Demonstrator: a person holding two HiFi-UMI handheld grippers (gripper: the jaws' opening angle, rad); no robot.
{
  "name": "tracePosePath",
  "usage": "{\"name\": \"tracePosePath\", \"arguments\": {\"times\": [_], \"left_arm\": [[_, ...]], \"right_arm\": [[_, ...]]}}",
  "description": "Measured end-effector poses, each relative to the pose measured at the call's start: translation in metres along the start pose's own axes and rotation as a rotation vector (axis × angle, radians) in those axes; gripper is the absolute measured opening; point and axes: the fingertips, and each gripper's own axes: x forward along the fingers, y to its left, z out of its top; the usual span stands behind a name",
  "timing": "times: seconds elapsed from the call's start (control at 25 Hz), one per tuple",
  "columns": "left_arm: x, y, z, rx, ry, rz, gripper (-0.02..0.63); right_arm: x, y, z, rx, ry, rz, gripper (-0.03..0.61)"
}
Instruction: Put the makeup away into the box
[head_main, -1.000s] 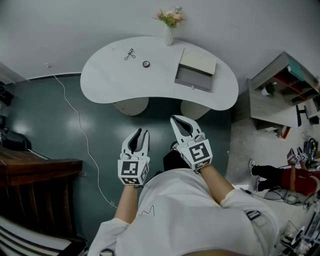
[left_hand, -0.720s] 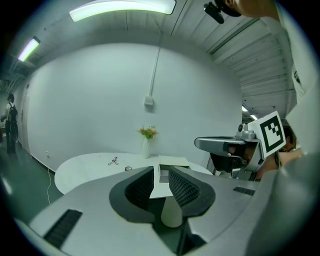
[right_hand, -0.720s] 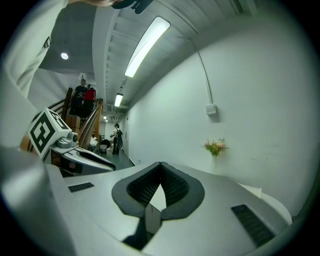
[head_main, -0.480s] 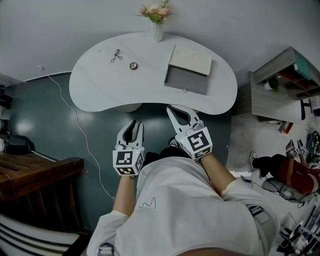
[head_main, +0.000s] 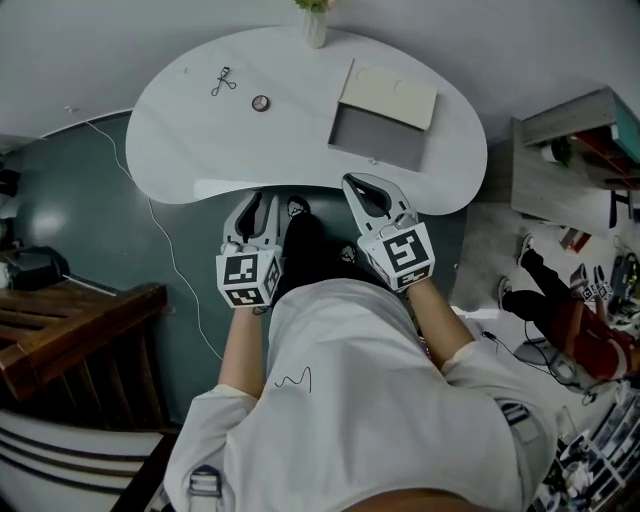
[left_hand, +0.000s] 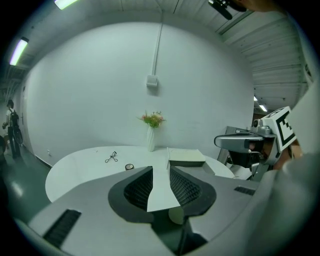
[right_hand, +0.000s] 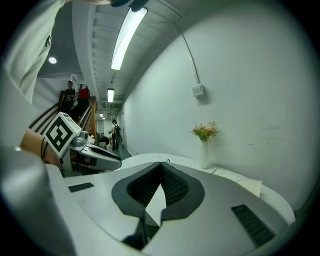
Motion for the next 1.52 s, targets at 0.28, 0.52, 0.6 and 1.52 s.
{"name": "tracePosePath", "arguments": {"times": [0.28, 0.52, 0.6, 1.52], "left_arm": [[0.068, 0.041, -0.003, -0.021, 0.06, -0.051, 0.115], [0.13, 0.089, -0.001, 0.001, 0.118, -0.093, 0.115], [0.152, 0.102, -0.005, 0.011, 0.152, -0.115, 0.118], [0.31, 0.164, -0.066, 0.083, 0.421, -0.063, 0.258]], "right_arm": [[0.059, -0.021, -0.012, -0.002, 0.07, -0.007, -0.002], [0.122, -0.04, -0.004, -0.012, 0.142, -0.021, -0.002], [0.139, -0.049, -0.002, -0.006, 0.164, -0.042, -0.002], [0.18, -0.119, -0.013, 0.035, 0.263, -0.07, -0.002]]}}
